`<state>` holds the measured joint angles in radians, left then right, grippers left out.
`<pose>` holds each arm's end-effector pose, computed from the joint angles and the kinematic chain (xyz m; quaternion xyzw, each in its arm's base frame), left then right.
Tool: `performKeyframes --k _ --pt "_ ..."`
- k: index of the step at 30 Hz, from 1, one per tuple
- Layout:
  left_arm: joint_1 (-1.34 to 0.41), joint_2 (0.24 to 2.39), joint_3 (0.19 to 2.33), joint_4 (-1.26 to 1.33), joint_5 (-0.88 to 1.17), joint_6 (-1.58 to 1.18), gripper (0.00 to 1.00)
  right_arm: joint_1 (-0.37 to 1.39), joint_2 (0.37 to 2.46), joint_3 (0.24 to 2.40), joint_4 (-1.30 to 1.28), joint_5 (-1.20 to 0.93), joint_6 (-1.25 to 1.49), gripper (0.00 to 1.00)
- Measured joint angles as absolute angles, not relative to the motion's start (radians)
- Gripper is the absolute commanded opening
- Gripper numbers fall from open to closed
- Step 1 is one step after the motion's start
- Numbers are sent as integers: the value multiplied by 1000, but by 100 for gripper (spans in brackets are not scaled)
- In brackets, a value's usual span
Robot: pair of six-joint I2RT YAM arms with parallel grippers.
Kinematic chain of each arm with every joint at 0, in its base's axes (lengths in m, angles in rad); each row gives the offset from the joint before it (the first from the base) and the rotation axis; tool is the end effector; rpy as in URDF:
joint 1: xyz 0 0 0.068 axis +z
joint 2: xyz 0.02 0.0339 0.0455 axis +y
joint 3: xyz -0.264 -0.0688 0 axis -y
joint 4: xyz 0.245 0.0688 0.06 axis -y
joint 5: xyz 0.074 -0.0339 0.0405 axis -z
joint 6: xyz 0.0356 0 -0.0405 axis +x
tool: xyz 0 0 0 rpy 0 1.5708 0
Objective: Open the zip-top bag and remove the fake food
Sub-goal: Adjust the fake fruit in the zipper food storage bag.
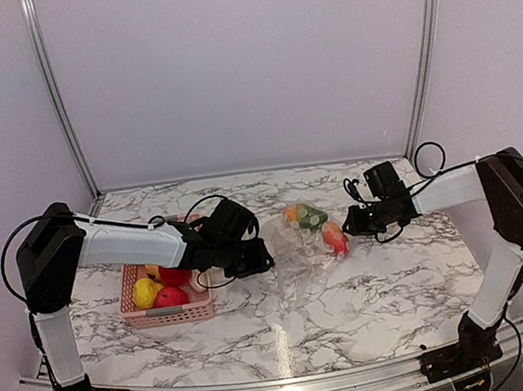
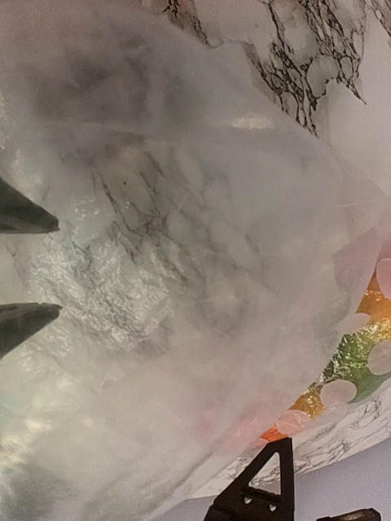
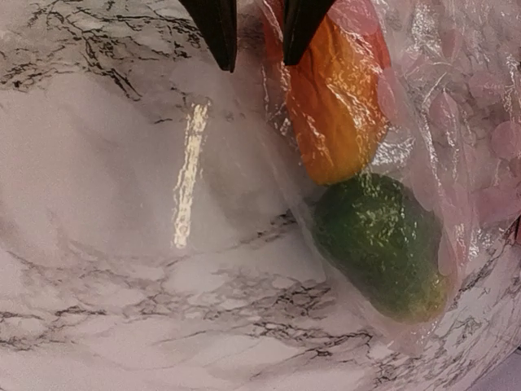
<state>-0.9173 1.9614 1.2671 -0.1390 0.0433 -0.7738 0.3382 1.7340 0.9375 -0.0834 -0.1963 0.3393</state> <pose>0.2546 -0.3351 0.1659 0.0746 0.9296 -0.2831 0.2239 0.3246 0.1215 0.1569 -0.0327 0.9364 0.1989 0.2872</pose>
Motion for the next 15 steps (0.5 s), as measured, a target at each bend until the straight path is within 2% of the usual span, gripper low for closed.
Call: performKeyframes --k 7,15 --pt "-917 1963 1277 -139 44 -774 30 354 1737 937 -83 -186 335 17" --pt "-917 1964 1277 -140 43 -774 30 421 1786 949 -99 -129 307 35"
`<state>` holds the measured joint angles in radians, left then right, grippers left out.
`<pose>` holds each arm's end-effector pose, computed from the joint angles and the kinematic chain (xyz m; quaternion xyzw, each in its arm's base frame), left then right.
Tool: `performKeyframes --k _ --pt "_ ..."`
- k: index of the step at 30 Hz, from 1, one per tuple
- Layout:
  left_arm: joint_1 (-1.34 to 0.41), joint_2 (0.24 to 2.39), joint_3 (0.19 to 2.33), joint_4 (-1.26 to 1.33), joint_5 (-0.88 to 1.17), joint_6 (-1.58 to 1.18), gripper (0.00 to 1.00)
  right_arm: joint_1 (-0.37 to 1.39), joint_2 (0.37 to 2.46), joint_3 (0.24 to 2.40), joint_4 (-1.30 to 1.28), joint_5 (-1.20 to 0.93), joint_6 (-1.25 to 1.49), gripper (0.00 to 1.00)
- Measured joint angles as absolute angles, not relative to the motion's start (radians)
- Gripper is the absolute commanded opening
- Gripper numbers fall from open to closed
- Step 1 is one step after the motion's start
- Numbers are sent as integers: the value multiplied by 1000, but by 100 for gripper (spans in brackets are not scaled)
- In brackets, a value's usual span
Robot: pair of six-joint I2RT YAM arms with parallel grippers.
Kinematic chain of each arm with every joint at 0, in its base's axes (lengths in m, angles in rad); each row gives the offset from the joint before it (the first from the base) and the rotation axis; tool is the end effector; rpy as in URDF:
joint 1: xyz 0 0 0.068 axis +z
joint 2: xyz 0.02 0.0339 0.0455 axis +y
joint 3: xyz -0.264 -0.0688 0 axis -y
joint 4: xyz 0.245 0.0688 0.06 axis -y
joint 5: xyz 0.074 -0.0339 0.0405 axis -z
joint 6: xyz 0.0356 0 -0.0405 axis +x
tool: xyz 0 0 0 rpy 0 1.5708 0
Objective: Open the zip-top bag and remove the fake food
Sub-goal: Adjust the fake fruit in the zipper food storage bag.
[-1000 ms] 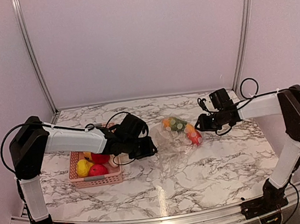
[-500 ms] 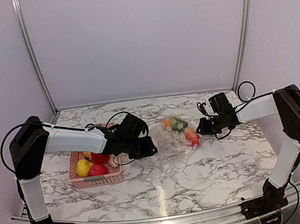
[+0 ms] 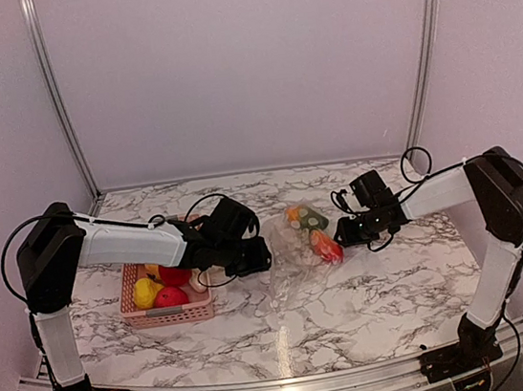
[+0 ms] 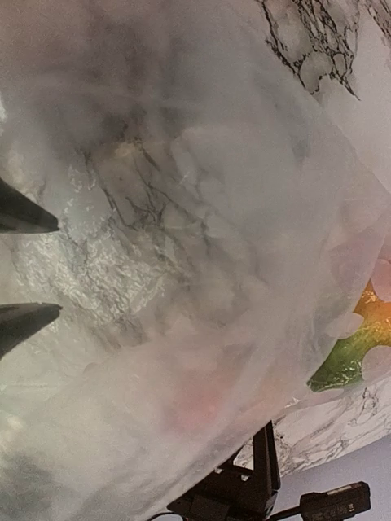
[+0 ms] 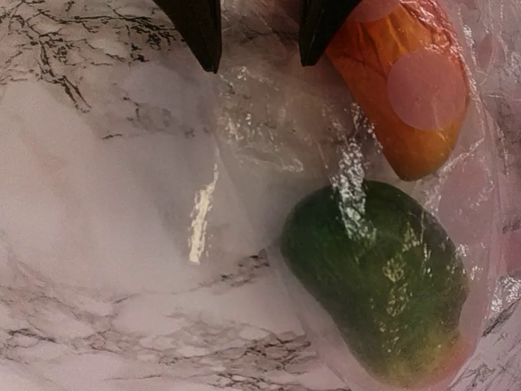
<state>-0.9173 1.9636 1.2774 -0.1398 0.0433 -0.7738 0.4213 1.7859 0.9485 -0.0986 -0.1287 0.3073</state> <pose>0.2559 -0.3367 0.1680 0.0746 0.9283 -0.2856 0.2262 0.3173 0.1472 0.1416 -0.0740 0.9454 0.1681 0.2692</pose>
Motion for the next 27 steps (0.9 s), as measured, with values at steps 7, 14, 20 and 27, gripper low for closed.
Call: performKeyframes --k 7,14,20,27 --pt "-917 1964 1277 -140 43 -774 30 434 1782 973 -149 -87 298 40" --pt "-917 1964 1277 -140 43 -773 30 446 1729 1033 -214 -59 284 29" --pt "-917 1964 1277 -140 43 -773 30 511 1674 1051 -249 -38 285 21" --pt "-917 1964 1278 -140 44 -773 30 553 1670 1033 -255 -39 307 16"
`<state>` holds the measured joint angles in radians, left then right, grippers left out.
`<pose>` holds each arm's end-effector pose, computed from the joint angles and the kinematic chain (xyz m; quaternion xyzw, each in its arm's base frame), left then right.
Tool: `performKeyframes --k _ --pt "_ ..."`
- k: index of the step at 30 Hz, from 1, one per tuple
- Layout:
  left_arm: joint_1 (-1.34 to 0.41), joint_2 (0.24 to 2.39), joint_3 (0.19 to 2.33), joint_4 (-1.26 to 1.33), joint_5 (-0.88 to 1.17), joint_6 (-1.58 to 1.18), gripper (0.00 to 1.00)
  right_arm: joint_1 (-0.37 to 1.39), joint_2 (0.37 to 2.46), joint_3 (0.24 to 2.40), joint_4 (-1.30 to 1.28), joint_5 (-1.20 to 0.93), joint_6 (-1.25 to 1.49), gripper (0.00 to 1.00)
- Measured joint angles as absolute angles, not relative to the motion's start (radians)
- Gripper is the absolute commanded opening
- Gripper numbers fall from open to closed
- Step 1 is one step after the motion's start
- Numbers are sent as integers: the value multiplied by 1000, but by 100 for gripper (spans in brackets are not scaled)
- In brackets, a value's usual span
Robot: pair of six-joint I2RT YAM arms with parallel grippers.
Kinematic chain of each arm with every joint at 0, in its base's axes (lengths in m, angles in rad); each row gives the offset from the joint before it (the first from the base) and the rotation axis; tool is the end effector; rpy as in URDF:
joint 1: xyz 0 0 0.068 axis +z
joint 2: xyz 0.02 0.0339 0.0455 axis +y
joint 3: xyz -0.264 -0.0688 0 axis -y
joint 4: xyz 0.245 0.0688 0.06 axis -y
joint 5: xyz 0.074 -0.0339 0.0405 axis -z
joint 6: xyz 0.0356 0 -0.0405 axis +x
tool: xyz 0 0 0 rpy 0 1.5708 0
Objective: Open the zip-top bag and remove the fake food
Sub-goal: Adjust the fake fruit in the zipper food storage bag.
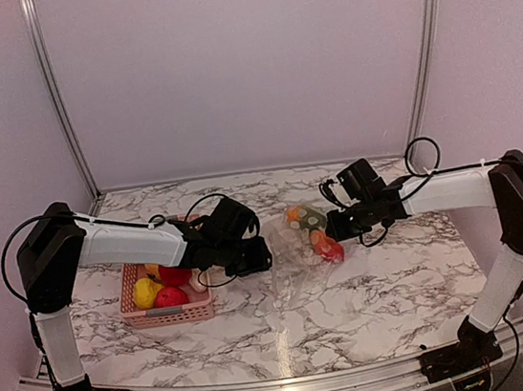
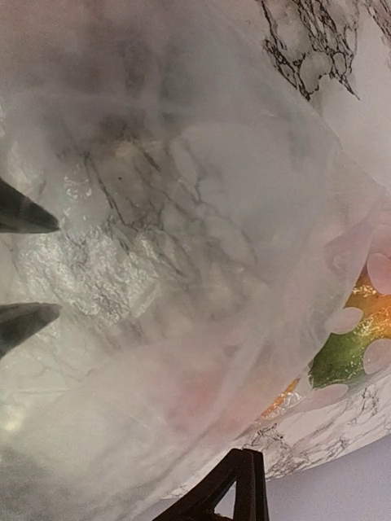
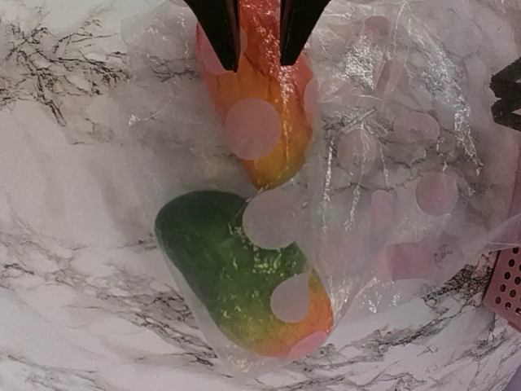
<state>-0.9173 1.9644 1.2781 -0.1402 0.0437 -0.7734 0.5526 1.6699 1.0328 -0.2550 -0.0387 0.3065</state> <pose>0.2560 -0.3368 0.1679 0.0749 0.9283 -0.2855 0.2260 0.2951 0.1836 0.1934 -0.1221 0.9349 0.1552 0.2950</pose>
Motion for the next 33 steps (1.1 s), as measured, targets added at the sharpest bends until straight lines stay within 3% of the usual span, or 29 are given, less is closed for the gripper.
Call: performKeyframes --k 13,33 --pt "-918 1965 1280 -140 44 -770 31 553 1692 986 -232 -23 334 16" --pt "-918 1965 1280 -140 44 -770 33 554 1700 980 -198 36 382 6"
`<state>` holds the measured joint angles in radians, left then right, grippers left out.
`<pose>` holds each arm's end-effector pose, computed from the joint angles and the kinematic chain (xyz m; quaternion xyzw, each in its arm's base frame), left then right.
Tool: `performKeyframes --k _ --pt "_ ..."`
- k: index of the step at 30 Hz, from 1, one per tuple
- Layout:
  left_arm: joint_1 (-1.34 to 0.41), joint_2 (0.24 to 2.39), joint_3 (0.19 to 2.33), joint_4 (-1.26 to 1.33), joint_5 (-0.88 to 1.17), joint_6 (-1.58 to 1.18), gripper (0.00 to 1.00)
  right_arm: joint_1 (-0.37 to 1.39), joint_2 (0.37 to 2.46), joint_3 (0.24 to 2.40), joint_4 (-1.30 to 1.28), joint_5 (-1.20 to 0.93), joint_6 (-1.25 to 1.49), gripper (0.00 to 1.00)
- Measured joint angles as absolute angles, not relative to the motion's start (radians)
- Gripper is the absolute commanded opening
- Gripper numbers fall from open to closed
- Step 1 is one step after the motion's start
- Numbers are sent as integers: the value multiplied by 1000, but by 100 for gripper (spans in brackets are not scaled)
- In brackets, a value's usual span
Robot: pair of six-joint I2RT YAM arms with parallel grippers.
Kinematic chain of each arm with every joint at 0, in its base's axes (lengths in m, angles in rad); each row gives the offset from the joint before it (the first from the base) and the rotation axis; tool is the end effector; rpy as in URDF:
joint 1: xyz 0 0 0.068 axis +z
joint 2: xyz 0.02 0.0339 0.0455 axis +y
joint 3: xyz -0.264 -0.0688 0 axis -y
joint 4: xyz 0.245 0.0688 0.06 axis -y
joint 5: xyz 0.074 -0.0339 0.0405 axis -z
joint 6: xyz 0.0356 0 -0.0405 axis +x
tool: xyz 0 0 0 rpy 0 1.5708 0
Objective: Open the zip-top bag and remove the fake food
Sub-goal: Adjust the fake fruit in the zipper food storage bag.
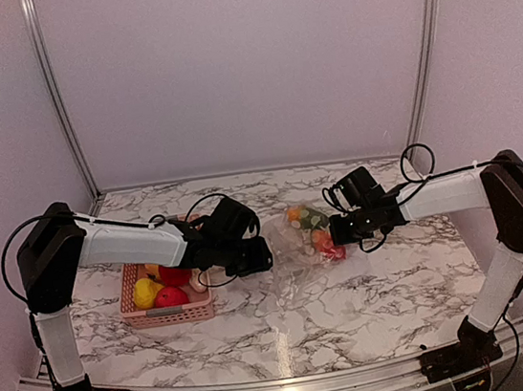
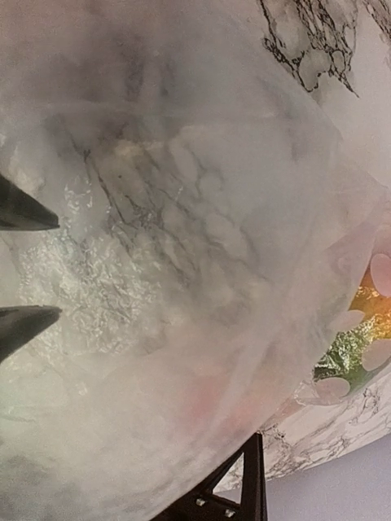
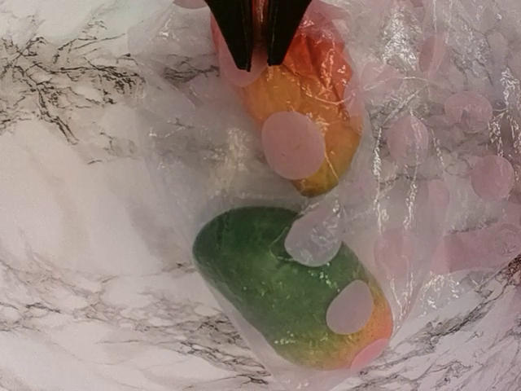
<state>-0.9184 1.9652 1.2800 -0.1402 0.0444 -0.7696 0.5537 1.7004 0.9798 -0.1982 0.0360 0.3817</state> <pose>0.2558 -0.3374 0.1681 0.0773 0.9279 -0.2858 0.2264 0.2935 0.1800 0.1716 -0.0756 0.9442 0.1291 0.2935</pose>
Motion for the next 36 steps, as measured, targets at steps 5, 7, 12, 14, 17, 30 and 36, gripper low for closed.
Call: performKeyframes --k 5,7,12,14,17,30,36 --pt "-919 1966 1280 -140 44 -770 33 554 1697 973 -195 57 397 4" --pt "-920 1966 1280 -140 44 -770 33 554 1690 966 -196 67 401 3" --pt "-924 1966 1280 -140 45 -770 33 554 1683 958 -202 78 402 2" --pt "-924 1966 1280 -140 48 -770 34 554 1683 958 -202 77 401 1" --pt "-925 1969 1280 -139 53 -770 37 554 1683 958 -202 71 400 1" --pt "-932 1977 1280 -139 71 -767 38 562 1684 958 -212 118 395 0" --pt "-933 1977 1280 -139 71 -766 38 563 1678 958 -265 140 394 0"
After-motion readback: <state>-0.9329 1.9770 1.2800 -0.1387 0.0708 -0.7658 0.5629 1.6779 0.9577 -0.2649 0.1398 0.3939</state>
